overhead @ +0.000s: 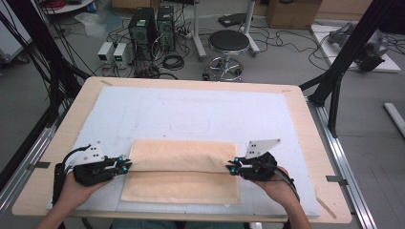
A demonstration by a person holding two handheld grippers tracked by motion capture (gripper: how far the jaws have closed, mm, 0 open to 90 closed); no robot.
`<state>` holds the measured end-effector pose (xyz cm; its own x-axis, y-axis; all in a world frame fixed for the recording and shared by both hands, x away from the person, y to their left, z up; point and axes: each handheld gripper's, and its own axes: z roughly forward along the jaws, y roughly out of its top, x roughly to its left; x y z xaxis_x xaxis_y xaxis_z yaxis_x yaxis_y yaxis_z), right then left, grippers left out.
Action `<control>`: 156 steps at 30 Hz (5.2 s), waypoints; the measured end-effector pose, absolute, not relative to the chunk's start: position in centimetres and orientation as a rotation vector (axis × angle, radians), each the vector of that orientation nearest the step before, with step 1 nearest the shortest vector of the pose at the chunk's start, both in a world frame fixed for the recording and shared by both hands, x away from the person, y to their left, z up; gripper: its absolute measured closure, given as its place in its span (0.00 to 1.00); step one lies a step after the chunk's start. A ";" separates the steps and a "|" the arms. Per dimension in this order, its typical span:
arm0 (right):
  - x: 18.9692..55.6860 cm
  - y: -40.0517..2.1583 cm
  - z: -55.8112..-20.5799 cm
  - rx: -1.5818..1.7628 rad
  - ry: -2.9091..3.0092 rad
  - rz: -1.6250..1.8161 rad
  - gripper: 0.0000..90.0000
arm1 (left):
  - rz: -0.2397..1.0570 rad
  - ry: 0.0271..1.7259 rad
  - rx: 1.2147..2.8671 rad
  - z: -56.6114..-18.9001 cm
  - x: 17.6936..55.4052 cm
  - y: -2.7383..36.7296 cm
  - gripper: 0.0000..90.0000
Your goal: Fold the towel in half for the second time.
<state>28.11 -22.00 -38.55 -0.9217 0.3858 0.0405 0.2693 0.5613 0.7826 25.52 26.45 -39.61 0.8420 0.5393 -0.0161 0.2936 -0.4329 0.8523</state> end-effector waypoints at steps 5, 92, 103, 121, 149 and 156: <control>26.4 -22.1 -39.0 0.538 2.659 1.297 0.91 | 0.318 0.586 2.075 -39.9 24.1 26.6 0.93; 36.5 -21.3 -42.7 0.805 2.687 1.100 0.43 | 0.216 0.914 2.083 -43.0 35.6 25.0 0.44; 36.4 -21.5 -43.3 0.828 2.745 1.169 0.69 | 0.168 0.873 2.125 -43.4 35.4 24.7 0.74; 37.8 -21.5 -40.4 0.768 2.599 1.099 0.85 | 0.414 0.956 2.026 -41.5 37.5 22.7 0.87; 44.2 -21.6 -38.9 0.958 2.434 1.029 0.56 | 0.485 1.025 2.007 -40.3 43.3 22.0 0.62; 41.6 -21.1 -39.7 0.872 2.504 1.068 0.54 | 0.426 0.972 2.020 -41.8 39.6 22.5 0.58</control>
<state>41.56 -21.14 -39.68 -0.7779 0.6280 -0.0212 0.4195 0.5442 0.7266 39.61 22.46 -41.78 0.6422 0.7649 -0.0499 0.4819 -0.3523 0.8023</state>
